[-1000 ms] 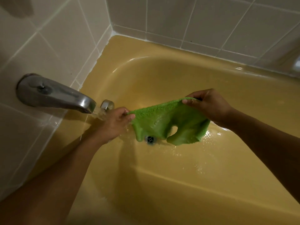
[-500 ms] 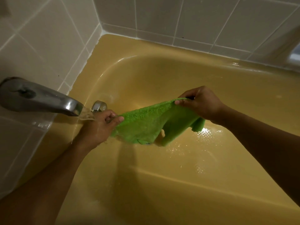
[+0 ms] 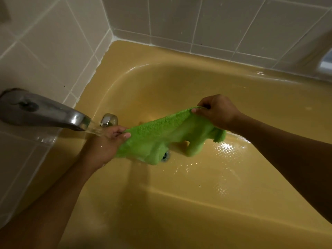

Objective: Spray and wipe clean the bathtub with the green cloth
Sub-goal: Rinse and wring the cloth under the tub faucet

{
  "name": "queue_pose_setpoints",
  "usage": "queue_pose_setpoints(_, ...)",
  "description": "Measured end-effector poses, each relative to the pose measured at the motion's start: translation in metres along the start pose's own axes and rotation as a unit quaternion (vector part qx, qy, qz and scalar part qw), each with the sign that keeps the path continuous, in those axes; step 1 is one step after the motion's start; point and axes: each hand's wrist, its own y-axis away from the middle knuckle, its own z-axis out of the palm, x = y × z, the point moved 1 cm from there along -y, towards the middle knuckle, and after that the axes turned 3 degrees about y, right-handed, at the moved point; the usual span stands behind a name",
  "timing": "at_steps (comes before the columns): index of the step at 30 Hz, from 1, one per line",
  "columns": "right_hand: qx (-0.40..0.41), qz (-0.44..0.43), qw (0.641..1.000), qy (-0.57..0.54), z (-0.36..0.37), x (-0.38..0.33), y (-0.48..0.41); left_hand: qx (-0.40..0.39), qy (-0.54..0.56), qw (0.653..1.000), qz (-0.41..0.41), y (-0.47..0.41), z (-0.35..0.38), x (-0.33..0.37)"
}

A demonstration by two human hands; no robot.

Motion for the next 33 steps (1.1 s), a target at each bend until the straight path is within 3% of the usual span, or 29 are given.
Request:
queue_pose_setpoints(4,-0.05,0.011,0.997,0.051,0.02,-0.014,-0.004,0.089,-0.054,0.994,0.031,0.014,0.0,0.004)
queue_pose_setpoints(9,-0.11,-0.019,0.994,-0.01,0.041,-0.042,-0.011,0.209,-0.042,0.977,0.028,0.027,-0.017,0.007)
queue_pose_setpoints(12,-0.175,-0.07,0.979,0.077,0.053,-0.064,-0.018,0.262,-0.06,0.963,0.017,0.039,-0.038,0.008)
queue_pose_setpoints(14,-0.175,-0.104,0.966,0.157,0.063,-0.077,-0.025,0.268,-0.055,0.962,0.01,0.048,-0.051,0.013)
queue_pose_setpoints(17,-0.165,-0.093,0.966,0.179,0.079,-0.094,-0.031,0.267,-0.06,0.962,0.01,0.059,-0.063,0.017)
queue_pose_setpoints(22,-0.202,-0.086,0.967,0.126,0.108,-0.125,-0.025,0.27,-0.017,0.96,-0.076,0.072,-0.061,0.008)
queue_pose_setpoints(28,-0.248,-0.062,0.964,-0.078,0.142,-0.165,-0.014,0.291,0.07,0.948,-0.106,0.083,-0.062,0.002)
queue_pose_setpoints(33,-0.225,-0.112,0.968,-0.021,0.153,-0.185,-0.016,0.288,0.105,0.945,-0.118,0.088,-0.068,-0.001)
